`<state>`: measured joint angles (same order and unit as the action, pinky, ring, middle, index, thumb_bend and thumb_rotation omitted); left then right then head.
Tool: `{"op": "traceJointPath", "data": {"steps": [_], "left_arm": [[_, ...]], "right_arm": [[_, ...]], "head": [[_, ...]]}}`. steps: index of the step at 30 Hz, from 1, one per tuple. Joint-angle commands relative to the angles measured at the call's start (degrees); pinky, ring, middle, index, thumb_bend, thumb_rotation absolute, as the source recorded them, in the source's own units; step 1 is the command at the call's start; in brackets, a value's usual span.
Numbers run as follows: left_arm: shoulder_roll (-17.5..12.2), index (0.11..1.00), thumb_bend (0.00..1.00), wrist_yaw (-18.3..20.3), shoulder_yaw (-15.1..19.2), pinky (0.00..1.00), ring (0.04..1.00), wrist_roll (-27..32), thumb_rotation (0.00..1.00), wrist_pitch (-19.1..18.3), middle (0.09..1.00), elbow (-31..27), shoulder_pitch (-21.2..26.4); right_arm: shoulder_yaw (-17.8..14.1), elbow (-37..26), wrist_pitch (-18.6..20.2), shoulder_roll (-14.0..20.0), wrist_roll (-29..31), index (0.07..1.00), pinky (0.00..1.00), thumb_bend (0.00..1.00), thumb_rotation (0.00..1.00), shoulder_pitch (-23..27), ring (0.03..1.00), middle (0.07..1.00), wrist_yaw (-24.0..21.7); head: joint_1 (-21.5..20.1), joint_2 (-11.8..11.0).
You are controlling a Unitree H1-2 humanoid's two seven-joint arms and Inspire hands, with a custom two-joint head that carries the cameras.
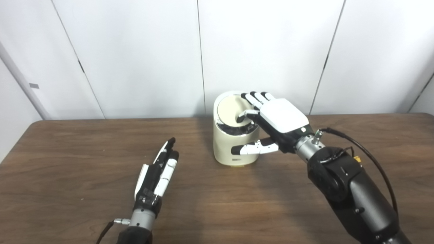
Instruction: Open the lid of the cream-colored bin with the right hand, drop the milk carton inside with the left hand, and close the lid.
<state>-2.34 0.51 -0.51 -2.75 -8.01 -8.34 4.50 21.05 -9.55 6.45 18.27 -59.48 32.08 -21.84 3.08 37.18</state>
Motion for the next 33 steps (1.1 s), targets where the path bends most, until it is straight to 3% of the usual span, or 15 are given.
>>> {"op": "traceJointPath", "data": {"steps": [1,8,13,15,17,26,33], "left_arm": [[0.1,1.0,0.67,0.0,0.1,1.0,1.0,0.3,0.86,1.3,1.0,-1.7,1.7],[0.3,1.0,0.65,0.1,0.3,1.0,1.0,0.7,0.85,1.4,1.0,-1.7,1.7],[0.3,0.999,0.66,0.0,0.4,1.0,1.0,0.5,0.85,0.7,1.0,-2.0,1.8],[0.3,0.999,0.66,0.0,0.4,1.0,1.0,0.5,0.85,0.6,1.0,-1.9,2.0],[0.3,0.999,0.65,-0.1,0.4,1.0,1.0,0.3,0.85,0.9,1.0,-1.8,2.1],[-0.2,1.0,0.63,0.1,1.1,1.0,1.0,0.8,0.85,2.4,1.0,-1.0,3.4],[-1.3,1.0,0.64,1.0,2.2,1.0,0.996,2.6,0.82,2.5,0.998,-1.2,3.5]], "right_arm": [[0.2,1.2,0.1,0.5,-0.3,0.7,1.0,0.65,1.0,1.2,1.0,1.0,-1.6],[-1.0,1.1,0.1,0.5,0.7,0.738,1.0,0.64,0.98,1.0,1.0,1.0,0.0],[-2.6,0.5,1.0,0.3,1.5,0.828,1.0,0.63,1.0,1.0,1.0,1.0,1.4],[-4.1,0.3,1.3,-0.3,3.5,0.938,1.0,0.63,1.0,0.8,1.0,0.993,2.5],[-5.5,0.1,1.3,-0.5,5.0,0.987,1.0,0.64,1.0,0.5,1.0,0.988,3.0],[-9.4,1.0,0.2,-0.4,8.2,1.0,0.98,0.67,1.0,-1.0,1.0,0.995,6.8],[-13.0,1.4,1.5,-1.3,13.4,1.0,0.98,0.65,1.0,-5.7,1.0,1.0,9.9]], "head": [[0.2,0.1],[0.4,0.1],[0.5,-0.1],[0.4,0.0],[0.5,-0.1],[0.7,-0.8],[0.5,-1.0]]}}
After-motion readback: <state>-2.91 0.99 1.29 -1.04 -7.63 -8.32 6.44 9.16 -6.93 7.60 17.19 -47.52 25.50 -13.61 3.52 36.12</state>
